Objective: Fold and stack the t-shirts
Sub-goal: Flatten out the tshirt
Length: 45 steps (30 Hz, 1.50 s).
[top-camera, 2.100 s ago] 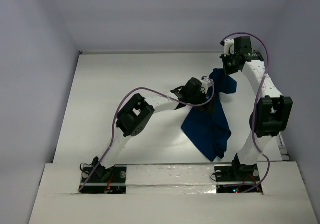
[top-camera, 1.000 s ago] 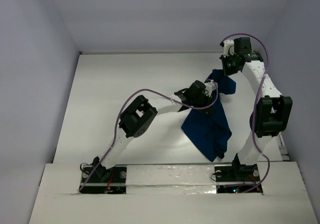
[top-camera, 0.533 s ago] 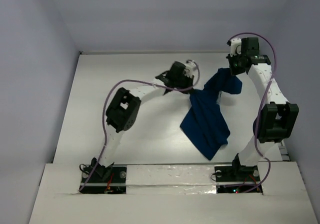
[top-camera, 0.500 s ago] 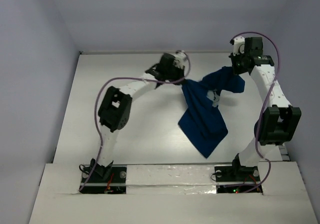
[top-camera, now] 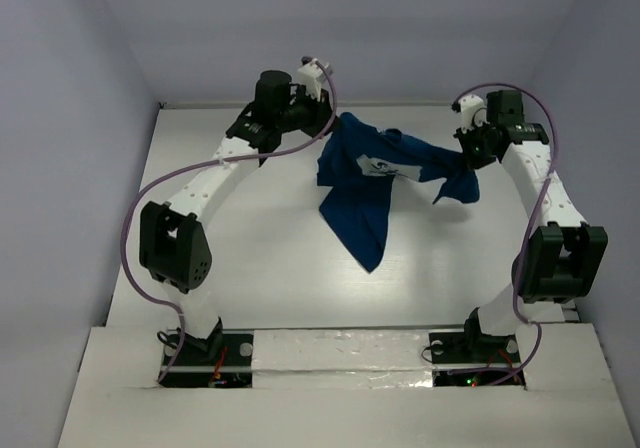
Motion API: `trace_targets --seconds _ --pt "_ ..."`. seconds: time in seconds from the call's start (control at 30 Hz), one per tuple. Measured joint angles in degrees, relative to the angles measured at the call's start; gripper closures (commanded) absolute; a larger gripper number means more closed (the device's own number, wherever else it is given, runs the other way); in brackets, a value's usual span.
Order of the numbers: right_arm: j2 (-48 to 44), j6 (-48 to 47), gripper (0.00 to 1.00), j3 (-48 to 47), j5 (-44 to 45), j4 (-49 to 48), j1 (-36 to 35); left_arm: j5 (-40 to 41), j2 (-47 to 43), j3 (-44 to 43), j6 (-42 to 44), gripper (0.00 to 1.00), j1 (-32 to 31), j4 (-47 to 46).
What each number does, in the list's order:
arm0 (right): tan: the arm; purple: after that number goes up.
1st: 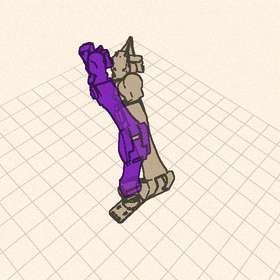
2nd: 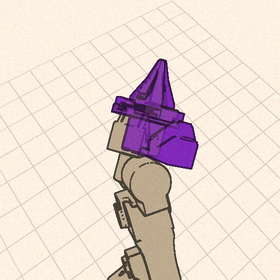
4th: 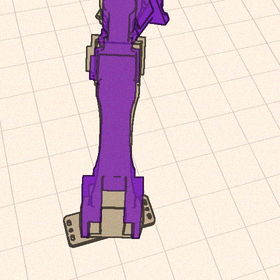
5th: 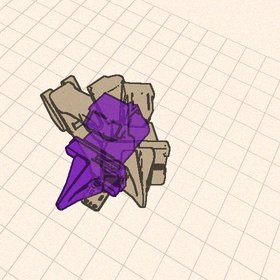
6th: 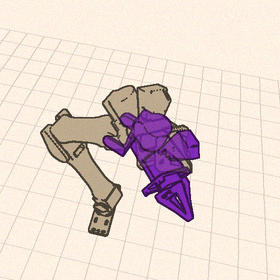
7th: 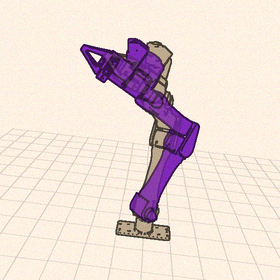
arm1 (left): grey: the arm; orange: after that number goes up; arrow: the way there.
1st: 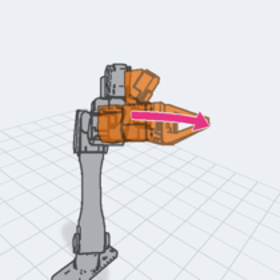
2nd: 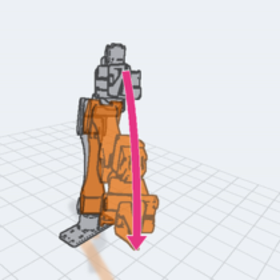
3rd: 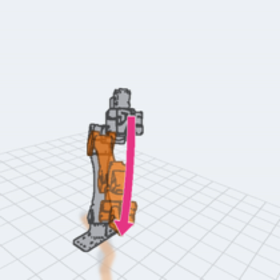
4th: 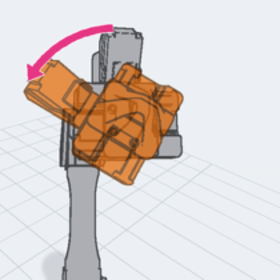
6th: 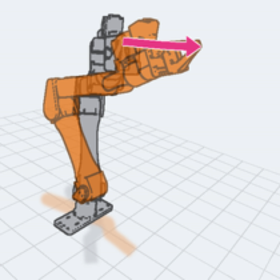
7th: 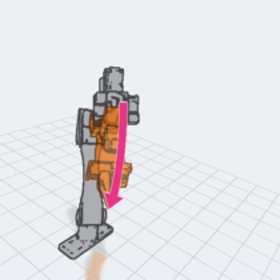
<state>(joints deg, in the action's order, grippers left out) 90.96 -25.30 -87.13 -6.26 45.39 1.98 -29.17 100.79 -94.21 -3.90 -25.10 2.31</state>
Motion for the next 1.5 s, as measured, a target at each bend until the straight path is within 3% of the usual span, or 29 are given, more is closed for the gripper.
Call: trace_targets --seconds 0.2,0.33,0.47,0.63,0.77,0.97,1.17,1.33,1.5 --pt "2.3 -2.8 1.0 4.3 -1.3 3.1 0.1 -3.7 0.3 2.6 0.1 0.98 -1.0 2.7" --pt "1.1 -2.6 1.0 4.2 -1.8 2.8 0.2 -3.6 0.4 -0.3 2.3 0.98 -0.9 6.4" --pt "-5.0 -0.1 1.0 4.2 0.1 -2.4 0.2 -4.9 0.9 -11.2 6.3 0.98 -0.8 14.4" --pt "-22.4 3.3 1.0 5.2 2.5 -14.4 0.6 -8.5 0.3 -28.6 11.0 0.98 -0.8 21.3" --pt "-33.1 5.2 1.0 5.0 3.1 -20.1 0.6 -12.1 -3.5 -35.5 14.3 0.98 -1.2 24.8" --pt "-46.8 8.0 1.0 6.9 2.7 -22.9 0.6 -22.0 -14.1 -35.3 17.3 0.98 -2.4 28.2" --pt "-53.5 8.6 1.0 5.1 1.6 -22.3 0.6 -28.3 -23.4 -30.1 15.9 0.98 -2.7 27.9" --pt "-49.2 8.8 1.0 3.2 -0.3 -22.8 0.6 -30.8 -28.9 -22.6 14.2 0.98 -2.7 25.9" --pt "-33.4 10.2 1.0 -0.9 -4.8 -22.9 0.6 -31.1 -29.9 -15.0 14.8 1.0 -2.7 24.8"
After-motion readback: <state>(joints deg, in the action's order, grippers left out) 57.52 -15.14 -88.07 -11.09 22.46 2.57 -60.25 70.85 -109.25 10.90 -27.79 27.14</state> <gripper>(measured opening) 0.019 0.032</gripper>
